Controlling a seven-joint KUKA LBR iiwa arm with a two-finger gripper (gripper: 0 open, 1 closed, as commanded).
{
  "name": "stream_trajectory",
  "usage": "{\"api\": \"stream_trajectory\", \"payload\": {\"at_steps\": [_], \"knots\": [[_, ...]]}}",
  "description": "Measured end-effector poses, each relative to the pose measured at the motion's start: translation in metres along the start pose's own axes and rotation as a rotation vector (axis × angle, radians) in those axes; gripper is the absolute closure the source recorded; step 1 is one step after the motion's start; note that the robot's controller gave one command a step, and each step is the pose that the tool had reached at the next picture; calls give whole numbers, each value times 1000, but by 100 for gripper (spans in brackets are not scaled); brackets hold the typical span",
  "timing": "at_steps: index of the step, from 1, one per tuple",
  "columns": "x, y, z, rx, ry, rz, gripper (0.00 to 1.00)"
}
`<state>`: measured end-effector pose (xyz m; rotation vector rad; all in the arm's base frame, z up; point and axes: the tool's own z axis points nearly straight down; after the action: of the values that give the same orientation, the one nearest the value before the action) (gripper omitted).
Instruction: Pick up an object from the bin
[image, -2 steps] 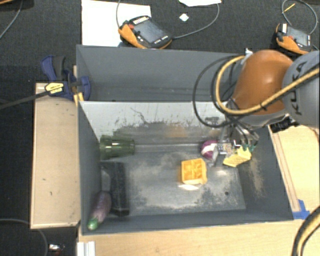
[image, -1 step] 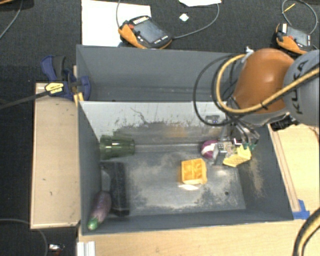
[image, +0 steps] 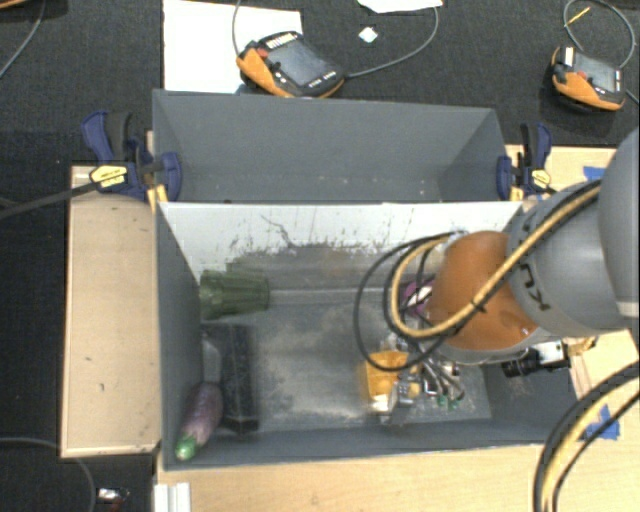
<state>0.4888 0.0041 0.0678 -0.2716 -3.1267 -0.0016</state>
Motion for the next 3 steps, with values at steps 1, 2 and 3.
{"api": "stream_trajectory", "payload": {"at_steps": [1, 2, 3], "knots": [[-27, 14, -51, -1, -22, -95, 0], [-4, 3, -9, 1, 5, -21, 0], [-55, -21, -4, 2, -26, -315, 0]]}}
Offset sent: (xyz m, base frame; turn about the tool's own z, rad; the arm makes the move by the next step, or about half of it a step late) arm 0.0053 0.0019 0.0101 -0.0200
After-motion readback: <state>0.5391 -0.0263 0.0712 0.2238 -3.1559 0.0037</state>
